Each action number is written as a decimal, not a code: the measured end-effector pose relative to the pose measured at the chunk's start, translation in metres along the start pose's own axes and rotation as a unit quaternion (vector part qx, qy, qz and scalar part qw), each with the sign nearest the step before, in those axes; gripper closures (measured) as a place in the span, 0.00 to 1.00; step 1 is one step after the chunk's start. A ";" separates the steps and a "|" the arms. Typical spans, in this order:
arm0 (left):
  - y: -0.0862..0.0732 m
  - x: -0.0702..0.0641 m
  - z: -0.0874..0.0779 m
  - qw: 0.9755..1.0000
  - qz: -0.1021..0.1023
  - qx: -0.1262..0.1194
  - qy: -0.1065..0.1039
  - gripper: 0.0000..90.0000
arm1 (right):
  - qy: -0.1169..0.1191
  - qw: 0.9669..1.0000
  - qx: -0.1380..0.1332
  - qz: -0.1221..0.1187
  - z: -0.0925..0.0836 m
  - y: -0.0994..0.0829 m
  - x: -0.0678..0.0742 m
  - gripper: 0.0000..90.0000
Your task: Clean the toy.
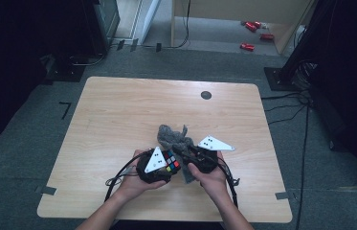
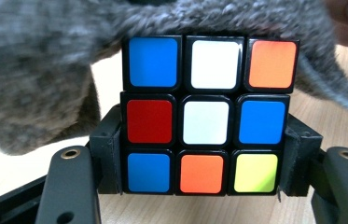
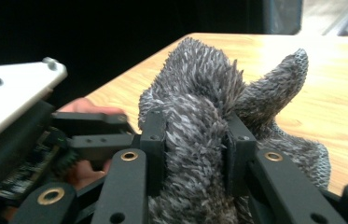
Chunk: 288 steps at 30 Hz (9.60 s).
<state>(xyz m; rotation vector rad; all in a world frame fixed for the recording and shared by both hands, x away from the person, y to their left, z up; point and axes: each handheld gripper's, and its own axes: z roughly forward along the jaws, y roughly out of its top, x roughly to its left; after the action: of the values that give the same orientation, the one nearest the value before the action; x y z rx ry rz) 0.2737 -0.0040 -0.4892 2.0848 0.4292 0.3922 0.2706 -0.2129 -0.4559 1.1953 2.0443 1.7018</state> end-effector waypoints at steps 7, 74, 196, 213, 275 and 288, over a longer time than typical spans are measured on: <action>0.000 -0.010 0.006 1.000 0.005 -0.008 -0.023 0.39 | 0.017 1.000 0.003 -0.016 -0.004 0.002 0.014 0.77; 0.016 0.002 -0.014 0.997 -0.044 -0.057 -0.027 0.39 | -0.051 0.998 -0.033 0.004 -0.035 0.005 0.009 0.78; -0.010 0.062 -0.044 0.969 -0.197 -0.143 -0.052 0.39 | -0.177 0.984 0.015 -0.026 -0.040 -0.013 -0.052 0.77; -0.013 0.066 -0.039 0.972 -0.214 -0.095 -0.018 0.39 | -0.186 0.980 0.075 0.005 -0.026 -0.039 -0.071 0.60; 0.003 0.054 -0.020 0.946 -0.250 -0.007 -0.208 0.39 | -0.034 0.923 -0.093 -0.372 0.005 -0.062 0.013 0.31; 0.000 0.060 -0.015 0.922 -0.291 0.013 -0.255 0.37 | -0.028 0.907 -0.067 -0.414 0.004 -0.061 0.016 0.37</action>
<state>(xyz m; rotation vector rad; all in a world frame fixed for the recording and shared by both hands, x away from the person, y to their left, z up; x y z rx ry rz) 0.3206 0.0337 -0.4754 1.8755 0.7005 -0.4998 0.2362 -0.1989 -0.5070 0.2285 1.9292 1.3089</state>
